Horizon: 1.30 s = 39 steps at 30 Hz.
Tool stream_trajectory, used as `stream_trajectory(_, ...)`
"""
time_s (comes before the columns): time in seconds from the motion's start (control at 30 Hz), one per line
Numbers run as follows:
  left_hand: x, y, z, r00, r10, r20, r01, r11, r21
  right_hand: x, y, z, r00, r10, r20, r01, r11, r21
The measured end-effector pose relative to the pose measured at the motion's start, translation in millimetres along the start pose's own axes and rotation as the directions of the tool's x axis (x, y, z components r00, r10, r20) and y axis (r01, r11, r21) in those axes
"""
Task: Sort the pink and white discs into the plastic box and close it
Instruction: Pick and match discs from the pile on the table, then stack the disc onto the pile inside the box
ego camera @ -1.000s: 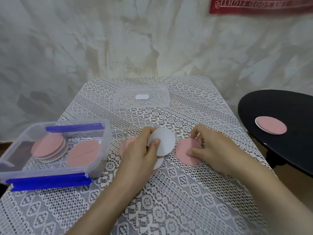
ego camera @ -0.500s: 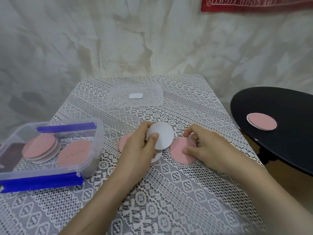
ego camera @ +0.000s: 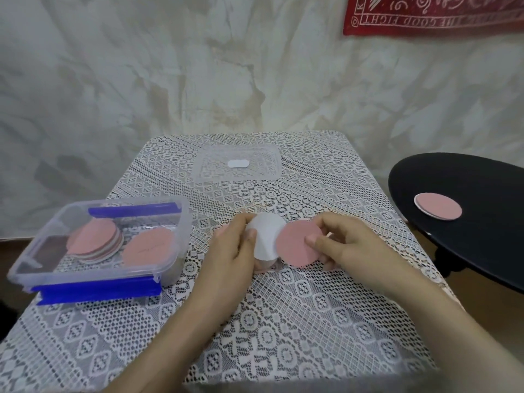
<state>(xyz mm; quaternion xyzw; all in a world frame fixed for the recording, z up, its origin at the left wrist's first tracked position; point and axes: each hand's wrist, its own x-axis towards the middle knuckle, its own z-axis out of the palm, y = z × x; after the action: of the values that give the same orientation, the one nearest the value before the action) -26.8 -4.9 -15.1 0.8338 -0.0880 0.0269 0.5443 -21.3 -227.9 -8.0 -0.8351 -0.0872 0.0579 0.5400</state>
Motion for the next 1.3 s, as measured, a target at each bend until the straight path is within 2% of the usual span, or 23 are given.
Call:
stream_trajectory(0.1,-15,5,0,0.99,0.056,0.132,-0.061,0.998,0.029,-5,-5,21,0.999,-0.047,-0.011,0.047,0.999,0.011)
stream_trajectory(0.2,-22,4,-8,0.982,0.117,0.147,-0.141,0.976,0.167,-10,-8,37,0.998,-0.051,-0.02,0.051,0.999,0.004)
stream_trajectory(0.27,-24,1,-15,0.978,0.15,0.146,-0.183,0.951,0.247,-13,-9,42,0.994,-0.106,-0.031,0.102,0.988,-0.118)
stream_trajectory(0.37,-31,-3,-27,0.973,0.182,0.14,-0.223,0.897,0.383,-20,-17,50,0.979,-0.202,-0.003,0.185,0.904,-0.385)
stream_trajectory(0.57,-44,-12,-42,0.964,0.181,0.196,-0.256,0.831,0.494,-31,-19,69,0.973,-0.224,0.055,0.226,0.882,-0.413)
stream_trajectory(0.63,-48,-14,-44,0.963,0.169,0.212,-0.255,0.832,0.493,-33,-18,74,0.969,-0.232,0.083,0.244,0.855,-0.458)
stream_trajectory(0.8,-51,-13,-48,0.96,0.228,0.162,-0.279,0.838,0.47,-35,-23,74,0.957,-0.287,0.029,0.267,0.844,-0.465)
stream_trajectory(0.93,-53,-19,-52,0.962,0.186,0.199,-0.259,0.847,0.464,-34,-23,83,0.961,-0.253,0.115,0.275,0.817,-0.507)
stream_trajectory(1.13,-58,-11,-77,0.968,0.218,0.124,-0.248,0.907,0.34,-25,-43,88,0.944,-0.326,0.049,0.323,0.882,-0.343)
stream_trajectory(1.3,-57,-16,-109,0.984,0.178,0.021,-0.176,0.937,0.303,-8,-70,109,0.94,-0.337,0.05,0.336,0.893,-0.299)
